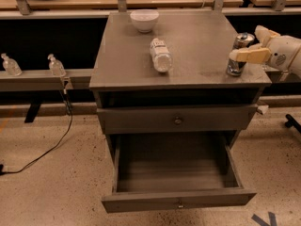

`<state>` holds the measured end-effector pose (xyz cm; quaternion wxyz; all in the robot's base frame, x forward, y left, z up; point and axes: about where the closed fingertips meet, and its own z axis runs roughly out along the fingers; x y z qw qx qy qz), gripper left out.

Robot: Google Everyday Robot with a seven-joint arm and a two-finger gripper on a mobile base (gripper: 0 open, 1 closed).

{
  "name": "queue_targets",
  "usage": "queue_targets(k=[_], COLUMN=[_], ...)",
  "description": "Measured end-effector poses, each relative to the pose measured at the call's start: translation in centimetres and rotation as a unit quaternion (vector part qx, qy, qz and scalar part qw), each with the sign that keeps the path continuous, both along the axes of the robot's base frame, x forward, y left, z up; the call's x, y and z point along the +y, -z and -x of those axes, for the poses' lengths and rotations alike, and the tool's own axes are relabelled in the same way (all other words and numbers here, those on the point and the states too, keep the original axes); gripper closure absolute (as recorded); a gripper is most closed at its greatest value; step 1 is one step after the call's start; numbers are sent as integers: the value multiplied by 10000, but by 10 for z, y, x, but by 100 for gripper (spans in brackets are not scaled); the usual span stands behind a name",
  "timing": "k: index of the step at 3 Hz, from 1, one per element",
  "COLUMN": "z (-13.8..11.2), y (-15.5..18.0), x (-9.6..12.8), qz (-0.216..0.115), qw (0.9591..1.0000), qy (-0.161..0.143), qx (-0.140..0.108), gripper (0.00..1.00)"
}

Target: Pick redbull can from middle drawer and place on counter

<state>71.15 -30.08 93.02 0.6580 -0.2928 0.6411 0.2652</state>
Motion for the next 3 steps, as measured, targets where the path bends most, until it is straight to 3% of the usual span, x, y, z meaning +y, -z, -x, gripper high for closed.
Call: queue_targets(k=[1, 2, 3], z=[35, 86, 100], y=[0, 4, 8], x=[-19, -56, -72], qz=[639, 1128, 1136], qw=[9977, 9927, 9922], qy=[-101, 32, 147], qx=[192, 429, 497], gripper=[0, 0, 0])
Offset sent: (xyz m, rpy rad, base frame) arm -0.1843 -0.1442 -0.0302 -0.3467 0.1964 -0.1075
